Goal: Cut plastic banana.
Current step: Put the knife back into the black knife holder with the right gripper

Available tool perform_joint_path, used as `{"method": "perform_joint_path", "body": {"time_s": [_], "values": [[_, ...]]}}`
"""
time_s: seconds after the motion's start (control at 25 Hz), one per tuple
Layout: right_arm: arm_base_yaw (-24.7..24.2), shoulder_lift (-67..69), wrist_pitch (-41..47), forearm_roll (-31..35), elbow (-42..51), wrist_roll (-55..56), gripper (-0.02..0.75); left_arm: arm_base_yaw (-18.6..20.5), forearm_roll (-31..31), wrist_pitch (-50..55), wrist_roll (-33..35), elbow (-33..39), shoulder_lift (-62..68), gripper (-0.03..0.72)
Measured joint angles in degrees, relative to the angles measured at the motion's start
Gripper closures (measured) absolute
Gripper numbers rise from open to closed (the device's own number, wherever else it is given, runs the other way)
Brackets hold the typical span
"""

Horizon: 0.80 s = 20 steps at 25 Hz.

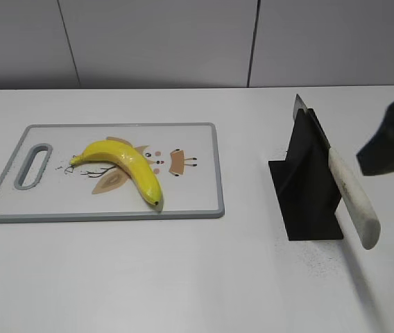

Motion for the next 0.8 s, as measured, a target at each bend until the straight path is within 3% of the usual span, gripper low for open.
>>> {"method": "perform_joint_path", "body": {"time_s": [0.24, 0.8], "values": [[0.0, -15.5, 5.3, -0.6, 6.5, -9.1, 0.183, 0.0, 0.0, 0.0, 0.0, 0.0, 0.0, 0.172], [0.0, -54.2, 9.5, -1.0, 23.4, -11.1, 0.198, 0.0, 0.0, 0.0, 0.0, 0.0, 0.0, 0.172]]}}
